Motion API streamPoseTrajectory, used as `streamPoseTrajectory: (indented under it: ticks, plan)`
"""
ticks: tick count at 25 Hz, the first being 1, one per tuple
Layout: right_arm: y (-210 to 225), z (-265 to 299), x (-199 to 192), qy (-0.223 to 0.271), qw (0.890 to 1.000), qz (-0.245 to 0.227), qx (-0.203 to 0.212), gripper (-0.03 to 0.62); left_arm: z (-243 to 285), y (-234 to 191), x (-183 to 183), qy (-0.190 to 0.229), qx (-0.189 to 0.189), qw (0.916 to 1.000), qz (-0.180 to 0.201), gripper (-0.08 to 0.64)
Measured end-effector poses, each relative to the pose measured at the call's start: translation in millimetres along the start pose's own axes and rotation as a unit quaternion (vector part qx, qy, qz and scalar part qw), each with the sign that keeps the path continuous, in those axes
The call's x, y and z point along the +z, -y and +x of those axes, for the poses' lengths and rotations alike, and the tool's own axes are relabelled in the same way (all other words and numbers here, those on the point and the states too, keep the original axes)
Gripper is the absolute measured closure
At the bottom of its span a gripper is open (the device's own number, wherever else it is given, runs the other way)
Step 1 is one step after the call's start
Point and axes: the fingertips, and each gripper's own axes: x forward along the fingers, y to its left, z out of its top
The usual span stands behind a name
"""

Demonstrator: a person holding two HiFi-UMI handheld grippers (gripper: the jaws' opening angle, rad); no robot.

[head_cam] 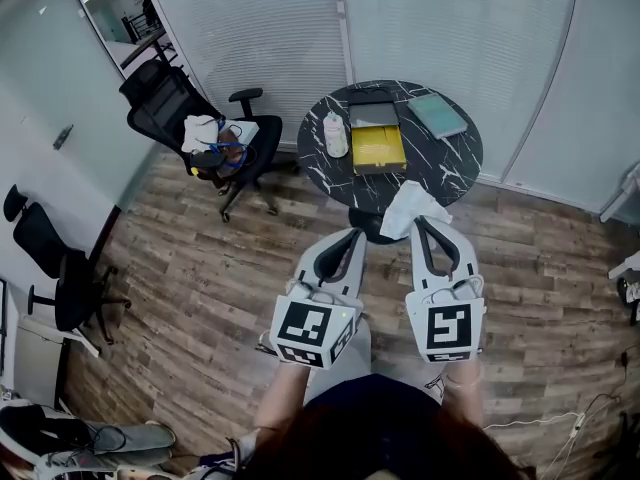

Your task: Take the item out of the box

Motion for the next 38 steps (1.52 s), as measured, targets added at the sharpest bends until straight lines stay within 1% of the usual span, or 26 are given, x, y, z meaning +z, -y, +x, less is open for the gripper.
streamPoseTrajectory:
  ticks: [8,13,21,38]
  plan:
    - [-1.8,-22.8,0.1,0.005,1.000,-0.001,-0.008,0.565,-13.8,14.0,-1.7,0.004,-0.001,1.0000,0.003,0.534]
    - [-11.2,-37.2,2.0,0.008,1.000,0.007,-0.007,0.565,-26.2,21.2,-3.2,0.002,-0.003,1.0000,0.005,0.534]
    - [-22.2,-49.8,2.4,0.009,1.000,0.001,-0.012,0.565,-41.9,25.7,-7.2,0.003,-0.003,1.0000,0.004,0.534]
    - [-30.3,-39.2,-0.3,-0.004,1.000,-0.005,-0.014,0.565,-39.6,15.4,-16.2,-0.001,-0.012,0.9998,-0.013,0.534]
